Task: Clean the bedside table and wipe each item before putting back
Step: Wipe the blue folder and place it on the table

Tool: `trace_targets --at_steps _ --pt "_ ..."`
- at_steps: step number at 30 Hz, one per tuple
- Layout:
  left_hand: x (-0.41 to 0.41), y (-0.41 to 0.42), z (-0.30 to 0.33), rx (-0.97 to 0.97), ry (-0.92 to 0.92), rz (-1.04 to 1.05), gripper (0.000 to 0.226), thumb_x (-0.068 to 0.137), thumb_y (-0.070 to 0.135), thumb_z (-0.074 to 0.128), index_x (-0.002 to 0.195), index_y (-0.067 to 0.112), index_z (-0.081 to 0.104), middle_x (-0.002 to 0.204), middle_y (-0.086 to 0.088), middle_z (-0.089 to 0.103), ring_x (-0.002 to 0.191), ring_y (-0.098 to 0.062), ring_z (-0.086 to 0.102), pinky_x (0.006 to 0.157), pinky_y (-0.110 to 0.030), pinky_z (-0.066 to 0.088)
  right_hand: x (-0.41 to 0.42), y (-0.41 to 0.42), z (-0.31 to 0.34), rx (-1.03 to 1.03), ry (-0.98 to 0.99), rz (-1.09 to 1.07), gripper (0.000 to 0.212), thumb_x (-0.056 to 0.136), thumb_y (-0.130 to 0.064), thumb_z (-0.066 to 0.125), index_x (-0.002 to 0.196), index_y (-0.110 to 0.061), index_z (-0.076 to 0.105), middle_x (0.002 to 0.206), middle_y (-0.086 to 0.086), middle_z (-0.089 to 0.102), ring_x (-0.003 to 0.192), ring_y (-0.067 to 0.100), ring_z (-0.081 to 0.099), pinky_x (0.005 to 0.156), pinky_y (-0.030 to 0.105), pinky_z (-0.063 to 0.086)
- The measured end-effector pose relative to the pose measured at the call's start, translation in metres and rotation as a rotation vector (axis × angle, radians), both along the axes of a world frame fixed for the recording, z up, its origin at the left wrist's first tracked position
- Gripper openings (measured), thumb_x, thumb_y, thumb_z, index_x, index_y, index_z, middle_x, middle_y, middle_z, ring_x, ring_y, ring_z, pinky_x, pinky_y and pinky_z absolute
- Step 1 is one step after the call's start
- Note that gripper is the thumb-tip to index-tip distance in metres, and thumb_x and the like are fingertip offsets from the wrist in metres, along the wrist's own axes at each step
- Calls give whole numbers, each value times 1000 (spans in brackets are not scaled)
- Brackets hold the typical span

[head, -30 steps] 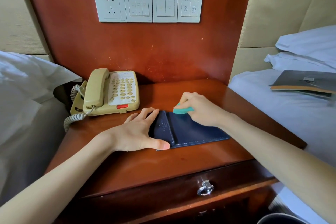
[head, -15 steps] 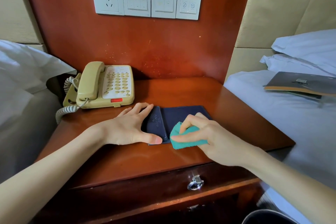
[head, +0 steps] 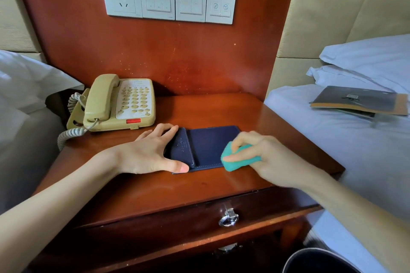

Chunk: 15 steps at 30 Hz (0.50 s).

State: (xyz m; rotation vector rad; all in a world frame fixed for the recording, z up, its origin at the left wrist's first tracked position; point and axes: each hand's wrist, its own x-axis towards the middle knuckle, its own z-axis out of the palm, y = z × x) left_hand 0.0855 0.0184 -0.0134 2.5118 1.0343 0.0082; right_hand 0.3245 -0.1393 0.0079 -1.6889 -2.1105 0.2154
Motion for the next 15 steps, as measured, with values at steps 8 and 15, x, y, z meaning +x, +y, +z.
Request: trace_targets --at_steps 8,15 --pt "-9 3 4 -6 -16 -24 133 46 86 51 153 30 -3 145 31 5 141 -12 14 114 -35 24 -29 18 -16 49 -10 144 55 84 17 51 116 -23 69 109 -13 53 96 7 41 85 25 40" --pt "-11 7 -1 -6 -29 -30 133 45 89 51 153 32 -3 142 35 4 143 -13 13 116 -39 22 32 6 -18 108 16 4 63 73 27 50 101 -23 76 101 -16 58 95 14 53 86 22 40"
